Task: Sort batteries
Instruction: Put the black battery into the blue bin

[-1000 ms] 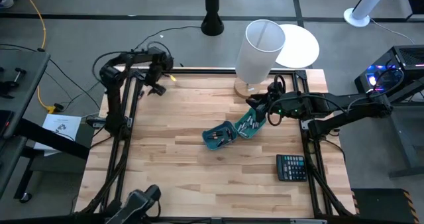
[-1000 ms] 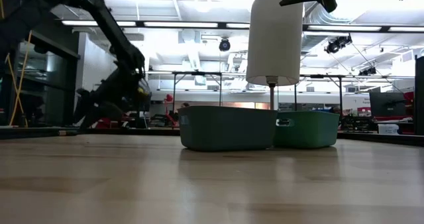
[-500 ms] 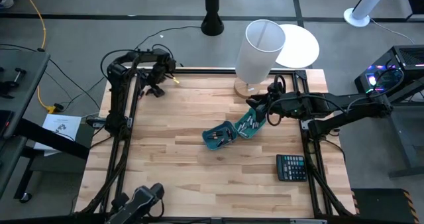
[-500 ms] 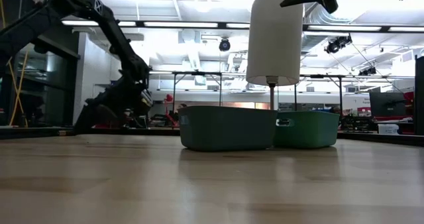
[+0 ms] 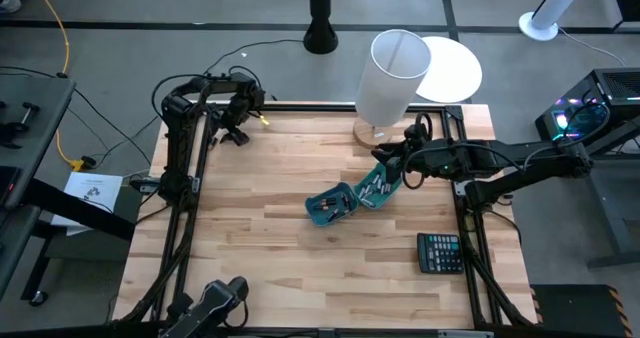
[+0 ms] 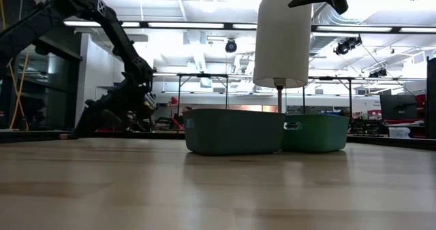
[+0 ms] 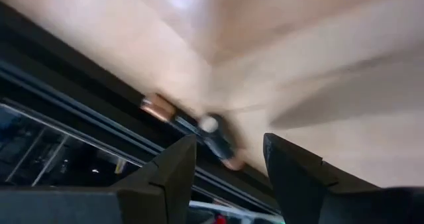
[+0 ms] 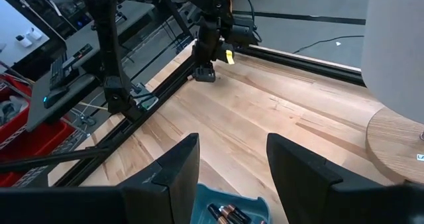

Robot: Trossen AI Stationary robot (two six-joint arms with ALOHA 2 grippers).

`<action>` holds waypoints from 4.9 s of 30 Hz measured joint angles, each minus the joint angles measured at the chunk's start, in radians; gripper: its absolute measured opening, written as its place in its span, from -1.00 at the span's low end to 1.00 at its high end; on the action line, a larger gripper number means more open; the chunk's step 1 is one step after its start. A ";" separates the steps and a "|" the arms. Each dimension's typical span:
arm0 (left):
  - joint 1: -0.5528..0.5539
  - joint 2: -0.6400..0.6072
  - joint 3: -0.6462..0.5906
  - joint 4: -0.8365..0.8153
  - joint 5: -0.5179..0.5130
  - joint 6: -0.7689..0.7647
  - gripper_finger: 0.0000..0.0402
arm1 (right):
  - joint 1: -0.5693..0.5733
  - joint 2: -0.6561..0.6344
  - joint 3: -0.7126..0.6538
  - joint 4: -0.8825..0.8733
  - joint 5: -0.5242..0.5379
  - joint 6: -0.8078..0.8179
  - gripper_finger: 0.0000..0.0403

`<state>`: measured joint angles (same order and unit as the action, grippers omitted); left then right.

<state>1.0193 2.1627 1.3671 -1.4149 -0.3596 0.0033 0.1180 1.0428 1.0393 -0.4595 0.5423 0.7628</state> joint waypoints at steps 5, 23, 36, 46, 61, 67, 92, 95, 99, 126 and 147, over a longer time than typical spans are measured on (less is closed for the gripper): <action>-0.019 0.000 -0.014 -0.034 0.117 0.000 -0.17 | 0.000 0.000 0.000 0.000 0.000 0.000 -0.15; -0.048 -0.129 -0.115 0.011 0.126 -0.096 -0.17 | 0.015 0.072 0.000 0.002 -0.048 0.019 -0.15; -0.064 -0.590 -0.446 0.372 0.197 -0.416 -0.17 | 0.016 0.109 0.000 0.016 -0.077 -0.016 -0.15; -0.117 -0.639 -0.566 0.419 0.022 -0.720 -0.17 | 0.006 0.108 0.000 0.017 -0.103 -0.033 -0.15; -0.139 -0.715 -0.745 0.644 0.057 -0.924 -0.17 | 0.006 0.108 0.000 0.016 -0.123 -0.064 -0.15; -0.138 -0.712 -0.748 0.710 0.012 -0.945 -0.25 | 0.006 0.108 0.000 0.016 -0.126 -0.064 -0.15; -0.910 -0.707 -0.735 1.498 0.100 -1.028 -0.85 | 0.029 0.025 0.000 0.238 -0.095 -0.189 -0.15; -1.015 -0.689 -0.642 1.520 0.058 -0.968 -0.85 | 0.029 0.009 0.000 0.258 -0.065 -0.200 -0.15; -1.094 -0.620 -0.476 1.475 0.084 -0.760 -0.85 | 0.019 0.009 0.000 0.261 -0.029 -0.196 -0.15; -0.380 -0.737 -0.413 0.460 0.062 -0.583 0.07 | 0.019 0.010 0.000 0.246 -0.029 -0.203 -0.15; -0.110 -0.150 -0.060 -0.012 -0.184 -0.267 -0.82 | -0.047 0.011 0.000 0.230 -0.135 -0.271 -0.15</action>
<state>0.9096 2.0128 1.3072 -1.4264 -0.5434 -0.2636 0.0715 1.0534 1.0393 -0.2298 0.4073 0.4914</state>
